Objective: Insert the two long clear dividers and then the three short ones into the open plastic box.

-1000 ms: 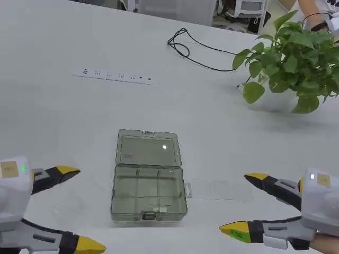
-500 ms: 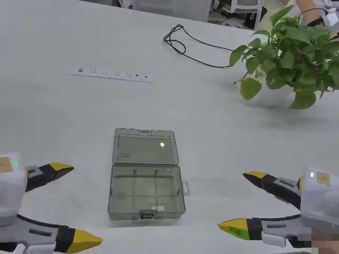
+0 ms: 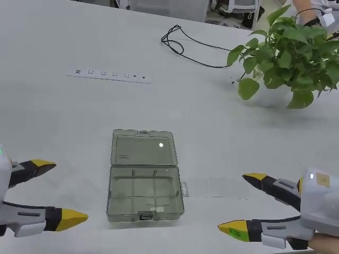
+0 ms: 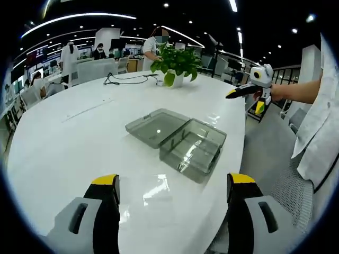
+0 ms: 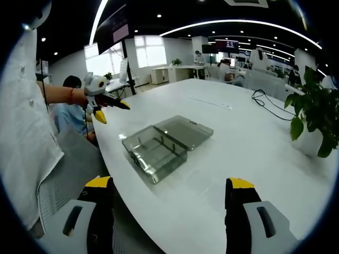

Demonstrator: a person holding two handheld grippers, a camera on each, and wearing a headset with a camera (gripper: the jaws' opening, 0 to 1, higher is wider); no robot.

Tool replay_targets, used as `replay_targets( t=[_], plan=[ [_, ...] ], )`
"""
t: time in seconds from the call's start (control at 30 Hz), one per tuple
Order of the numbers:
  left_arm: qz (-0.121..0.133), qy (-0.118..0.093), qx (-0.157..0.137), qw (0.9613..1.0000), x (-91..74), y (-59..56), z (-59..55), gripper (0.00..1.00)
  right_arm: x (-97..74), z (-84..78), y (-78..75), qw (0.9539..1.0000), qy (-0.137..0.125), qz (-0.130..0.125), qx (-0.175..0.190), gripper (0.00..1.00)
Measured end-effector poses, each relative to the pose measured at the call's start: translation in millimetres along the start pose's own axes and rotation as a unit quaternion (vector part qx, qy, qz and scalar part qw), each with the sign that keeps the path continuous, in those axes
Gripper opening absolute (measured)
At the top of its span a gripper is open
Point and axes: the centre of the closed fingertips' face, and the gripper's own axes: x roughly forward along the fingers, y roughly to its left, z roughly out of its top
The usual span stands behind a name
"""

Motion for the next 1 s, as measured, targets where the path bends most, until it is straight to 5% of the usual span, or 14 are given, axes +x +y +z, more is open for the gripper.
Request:
replay_targets(
  t=[0.5, 1.0],
  plan=[
    [0.058, 0.060, -0.021, 0.9963, -7.8, 47.2, -19.2, 0.64, 1.7, 3.9, -1.2, 1.0000, -0.004, 0.001, 0.003, 0.87],
    [0.084, 0.146, -0.038, 0.9850, 1.1, 75.2, -46.0, 0.50, 4.0, 3.2, -1.3, 0.9999, -0.004, 0.000, 0.010, 0.86]
  ],
)
